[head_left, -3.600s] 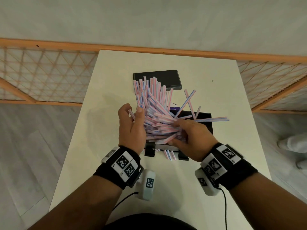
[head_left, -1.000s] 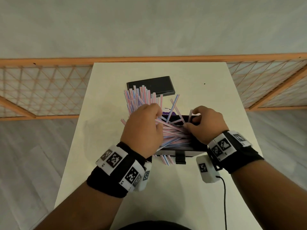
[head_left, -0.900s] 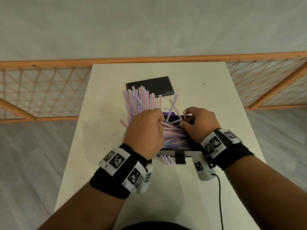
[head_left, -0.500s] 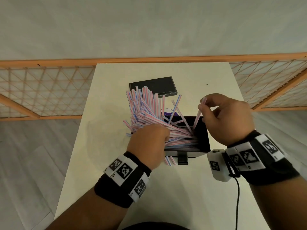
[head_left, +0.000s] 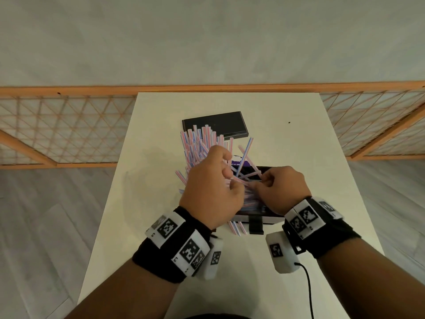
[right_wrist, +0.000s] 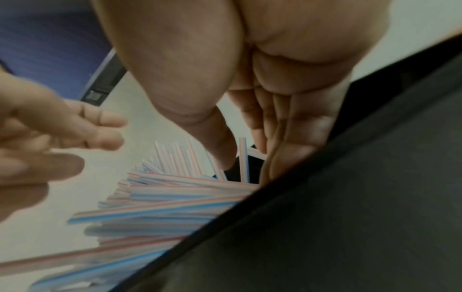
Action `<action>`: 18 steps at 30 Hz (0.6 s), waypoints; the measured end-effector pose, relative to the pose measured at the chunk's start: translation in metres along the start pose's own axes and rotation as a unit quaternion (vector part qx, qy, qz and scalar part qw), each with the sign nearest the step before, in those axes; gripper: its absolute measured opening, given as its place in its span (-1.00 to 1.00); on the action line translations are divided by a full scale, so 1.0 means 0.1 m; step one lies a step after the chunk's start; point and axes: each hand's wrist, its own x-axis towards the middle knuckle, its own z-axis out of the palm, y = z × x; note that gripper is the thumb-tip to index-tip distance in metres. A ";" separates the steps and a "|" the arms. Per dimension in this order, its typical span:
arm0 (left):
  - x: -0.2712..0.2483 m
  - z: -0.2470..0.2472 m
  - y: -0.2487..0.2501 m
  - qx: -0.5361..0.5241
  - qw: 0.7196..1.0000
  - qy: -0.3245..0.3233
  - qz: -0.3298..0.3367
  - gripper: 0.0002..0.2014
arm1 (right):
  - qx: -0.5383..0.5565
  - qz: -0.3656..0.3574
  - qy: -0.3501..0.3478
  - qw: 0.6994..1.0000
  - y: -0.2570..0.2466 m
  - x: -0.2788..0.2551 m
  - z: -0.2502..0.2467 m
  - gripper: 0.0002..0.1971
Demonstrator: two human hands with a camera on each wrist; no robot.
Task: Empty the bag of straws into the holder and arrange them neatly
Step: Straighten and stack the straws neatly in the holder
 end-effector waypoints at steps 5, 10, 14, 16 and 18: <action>0.32 0.02 0.18 -0.015 1.000 -0.005 -0.023 -0.43 | 0.045 0.044 0.027 0.998 -0.07 0.12 0.08 -0.61; 0.66 0.14 0.24 0.024 0.993 -0.113 -0.025 -0.38 | 0.080 0.011 0.058 0.995 -0.11 0.15 0.05 -0.78; 0.77 0.23 0.17 0.095 0.990 -0.104 -0.028 -0.75 | 0.082 -0.010 0.055 0.995 -0.11 0.12 -0.02 -0.85; 0.75 0.18 0.19 0.102 0.993 -0.064 -0.019 -0.79 | 0.095 -0.037 0.075 0.992 -0.11 0.07 -0.10 -0.85; 0.71 0.05 0.25 0.103 0.995 -0.016 0.001 -0.84 | 0.096 -0.066 0.116 0.986 -0.12 0.00 -0.25 -0.86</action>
